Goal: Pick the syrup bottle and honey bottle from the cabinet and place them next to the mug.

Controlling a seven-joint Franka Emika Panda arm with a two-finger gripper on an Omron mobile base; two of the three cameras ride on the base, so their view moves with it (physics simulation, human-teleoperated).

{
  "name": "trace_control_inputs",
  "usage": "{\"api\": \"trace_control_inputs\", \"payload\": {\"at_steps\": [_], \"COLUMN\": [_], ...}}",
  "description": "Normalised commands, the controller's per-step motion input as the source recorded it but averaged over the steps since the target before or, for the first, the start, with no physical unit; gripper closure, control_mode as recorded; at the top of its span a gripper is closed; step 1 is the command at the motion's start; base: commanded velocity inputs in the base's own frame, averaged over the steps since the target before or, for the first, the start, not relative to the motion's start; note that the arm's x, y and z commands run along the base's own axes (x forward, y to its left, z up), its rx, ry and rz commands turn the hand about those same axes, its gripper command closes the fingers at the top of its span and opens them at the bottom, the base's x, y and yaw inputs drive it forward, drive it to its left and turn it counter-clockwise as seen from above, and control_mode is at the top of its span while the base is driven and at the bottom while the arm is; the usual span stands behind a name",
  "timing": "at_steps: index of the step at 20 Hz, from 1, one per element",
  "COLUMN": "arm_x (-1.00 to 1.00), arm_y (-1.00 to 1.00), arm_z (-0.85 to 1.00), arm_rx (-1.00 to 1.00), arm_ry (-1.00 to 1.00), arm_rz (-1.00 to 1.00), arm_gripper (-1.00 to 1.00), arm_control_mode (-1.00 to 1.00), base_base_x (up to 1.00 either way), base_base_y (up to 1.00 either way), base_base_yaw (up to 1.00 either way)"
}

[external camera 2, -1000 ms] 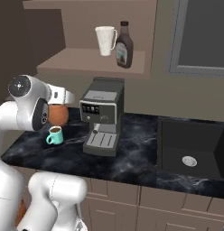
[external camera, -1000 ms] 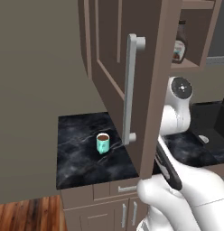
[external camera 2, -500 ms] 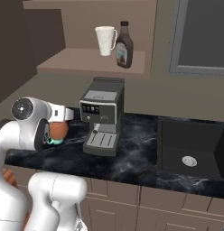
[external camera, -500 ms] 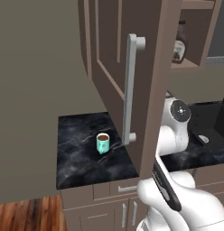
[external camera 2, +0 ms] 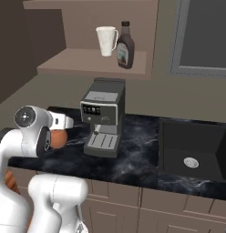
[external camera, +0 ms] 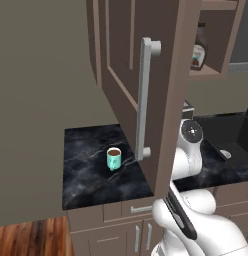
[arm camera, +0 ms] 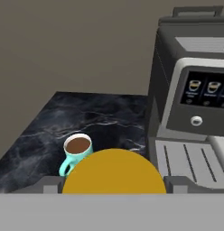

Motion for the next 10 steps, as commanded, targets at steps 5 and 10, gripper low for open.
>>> {"api": "trace_control_inputs", "payload": {"at_steps": [5, 10], "arm_x": [0.00, 0.12], "arm_y": [0.00, 0.08], "arm_z": [-0.39, -0.25], "arm_rx": [-0.01, -0.04], "arm_ry": [0.00, 0.00], "arm_rz": [0.00, 0.00], "arm_gripper": [1.00, 1.00], "arm_control_mode": [-1.00, -1.00], "base_base_x": [0.00, 0.00], "base_base_y": [0.00, 0.00], "base_base_yaw": [0.00, 0.00]}}
